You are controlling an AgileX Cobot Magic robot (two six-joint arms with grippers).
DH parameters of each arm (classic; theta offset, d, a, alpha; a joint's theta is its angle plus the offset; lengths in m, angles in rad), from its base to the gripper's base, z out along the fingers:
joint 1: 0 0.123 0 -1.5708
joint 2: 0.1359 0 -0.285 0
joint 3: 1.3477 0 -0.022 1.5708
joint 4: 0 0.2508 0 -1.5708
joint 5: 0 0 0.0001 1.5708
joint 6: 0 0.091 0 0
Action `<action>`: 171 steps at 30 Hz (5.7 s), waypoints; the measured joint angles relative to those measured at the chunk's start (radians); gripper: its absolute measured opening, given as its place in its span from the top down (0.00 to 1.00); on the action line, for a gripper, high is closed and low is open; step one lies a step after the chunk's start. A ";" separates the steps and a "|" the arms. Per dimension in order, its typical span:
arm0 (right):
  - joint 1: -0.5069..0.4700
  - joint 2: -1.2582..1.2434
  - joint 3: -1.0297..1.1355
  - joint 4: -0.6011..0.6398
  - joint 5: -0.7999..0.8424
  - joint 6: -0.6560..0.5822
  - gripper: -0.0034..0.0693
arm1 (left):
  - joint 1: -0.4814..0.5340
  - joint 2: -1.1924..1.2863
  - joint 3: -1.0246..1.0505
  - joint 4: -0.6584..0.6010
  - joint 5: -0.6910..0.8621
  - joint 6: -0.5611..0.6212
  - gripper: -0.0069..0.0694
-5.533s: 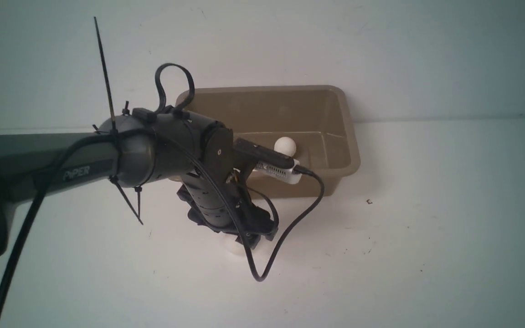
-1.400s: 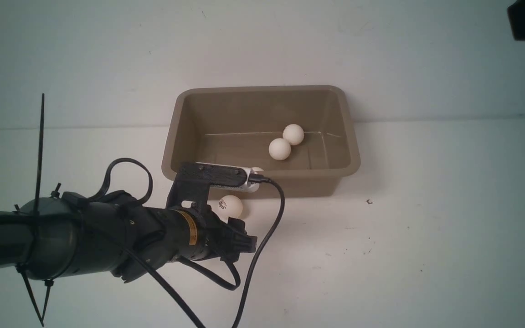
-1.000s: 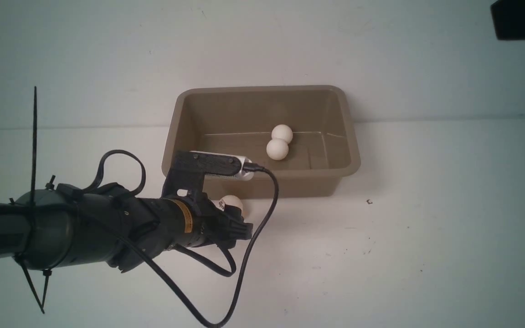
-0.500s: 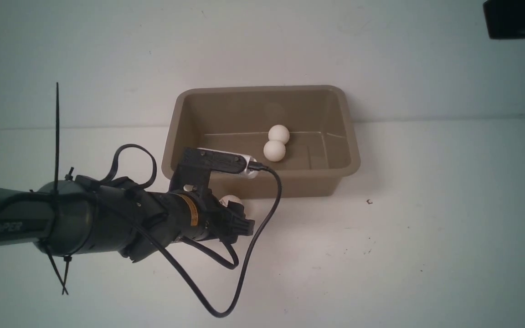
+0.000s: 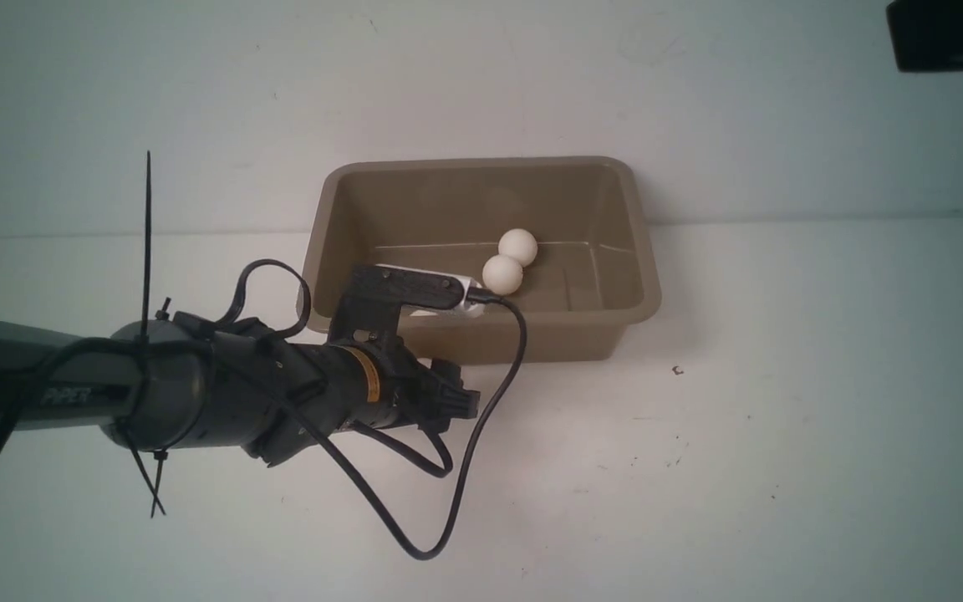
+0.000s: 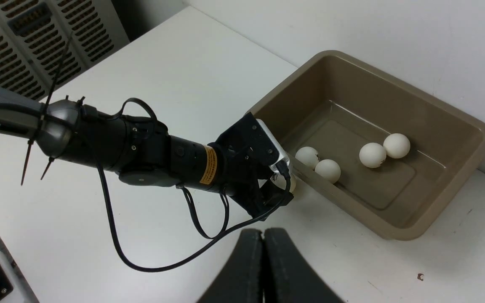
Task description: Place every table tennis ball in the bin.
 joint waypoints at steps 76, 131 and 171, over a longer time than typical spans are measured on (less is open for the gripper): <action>0.000 0.000 0.000 0.019 0.000 -0.022 0.98 | -0.074 -0.357 0.103 0.001 0.156 0.005 0.45; 0.000 0.000 0.000 0.019 0.000 -0.026 0.98 | 0.008 0.128 -0.547 0.152 0.537 0.075 0.42; 0.000 -0.060 0.065 -0.250 -0.039 -0.075 0.98 | -0.067 -1.077 0.157 0.410 0.558 -0.092 0.91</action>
